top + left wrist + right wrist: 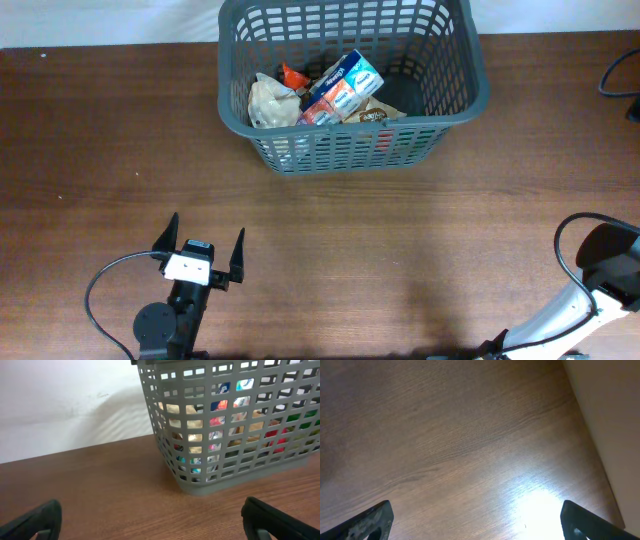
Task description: Pack container
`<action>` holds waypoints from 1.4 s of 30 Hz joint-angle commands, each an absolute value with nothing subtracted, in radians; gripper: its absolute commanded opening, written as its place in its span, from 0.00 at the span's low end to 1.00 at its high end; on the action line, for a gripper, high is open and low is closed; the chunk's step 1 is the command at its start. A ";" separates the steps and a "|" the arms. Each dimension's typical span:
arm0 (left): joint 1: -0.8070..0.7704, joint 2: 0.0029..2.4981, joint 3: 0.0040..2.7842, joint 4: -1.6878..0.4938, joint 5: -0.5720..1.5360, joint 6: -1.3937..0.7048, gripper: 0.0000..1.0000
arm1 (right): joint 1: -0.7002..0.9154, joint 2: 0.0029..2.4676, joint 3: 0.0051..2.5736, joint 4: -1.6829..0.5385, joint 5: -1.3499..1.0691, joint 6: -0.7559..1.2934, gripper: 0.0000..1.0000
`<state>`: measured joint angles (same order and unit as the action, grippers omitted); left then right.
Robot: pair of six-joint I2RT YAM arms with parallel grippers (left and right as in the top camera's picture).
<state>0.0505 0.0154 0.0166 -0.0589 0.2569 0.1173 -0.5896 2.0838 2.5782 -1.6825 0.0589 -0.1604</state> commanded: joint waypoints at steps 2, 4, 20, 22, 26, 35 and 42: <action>0.046 0.006 0.009 -0.060 0.247 0.137 0.99 | -0.590 2.086 2.571 -1.680 0.053 -0.155 0.99; 0.046 0.006 0.008 -0.060 0.247 0.137 0.99 | -0.590 2.086 2.571 -1.680 0.053 -0.155 0.99; 0.046 0.006 0.008 -0.060 0.247 0.137 0.99 | -0.590 2.088 2.570 -1.680 0.053 -0.155 0.99; 0.046 0.006 0.008 -0.060 0.247 0.137 0.99 | -0.590 2.088 2.570 -1.680 0.053 -0.155 0.99; 0.046 0.006 0.009 -0.060 0.247 0.137 0.99 | -0.590 2.085 2.570 -1.680 0.053 -0.155 0.99; 0.046 0.006 0.009 -0.060 0.247 0.137 0.99 | -0.590 2.073 2.570 -1.680 0.053 -0.155 0.99; 0.046 0.006 0.009 -0.060 0.247 0.137 0.99 | -0.589 2.073 2.570 -1.680 0.053 -0.155 0.99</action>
<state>0.0505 0.0154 0.0166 -0.0586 0.2543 0.1173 -0.5896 2.0838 2.5782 -1.6825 0.0589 -0.1608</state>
